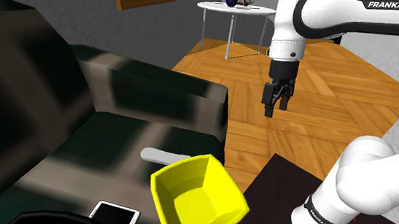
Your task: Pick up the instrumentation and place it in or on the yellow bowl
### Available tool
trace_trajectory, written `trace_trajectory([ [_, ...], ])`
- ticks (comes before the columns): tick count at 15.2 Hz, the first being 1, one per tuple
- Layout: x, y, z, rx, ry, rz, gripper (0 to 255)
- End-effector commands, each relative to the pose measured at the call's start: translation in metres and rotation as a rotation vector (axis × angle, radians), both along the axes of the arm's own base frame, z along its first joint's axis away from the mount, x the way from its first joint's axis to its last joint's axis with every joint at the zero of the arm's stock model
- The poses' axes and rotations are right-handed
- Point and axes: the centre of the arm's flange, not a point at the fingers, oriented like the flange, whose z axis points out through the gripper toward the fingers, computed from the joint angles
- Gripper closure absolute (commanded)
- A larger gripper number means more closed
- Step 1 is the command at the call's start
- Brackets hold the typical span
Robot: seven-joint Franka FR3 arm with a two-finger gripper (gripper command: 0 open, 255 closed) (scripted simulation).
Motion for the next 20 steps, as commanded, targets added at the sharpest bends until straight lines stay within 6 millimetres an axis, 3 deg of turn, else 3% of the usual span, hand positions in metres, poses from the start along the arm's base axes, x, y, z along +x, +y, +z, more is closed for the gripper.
trace_trajectory([
  [1,0.000,0.000,0.000,0.000,0.000,0.000,0],
  [20,0.152,0.135,-0.135,-0.056,-0.149,0.349,0],
])
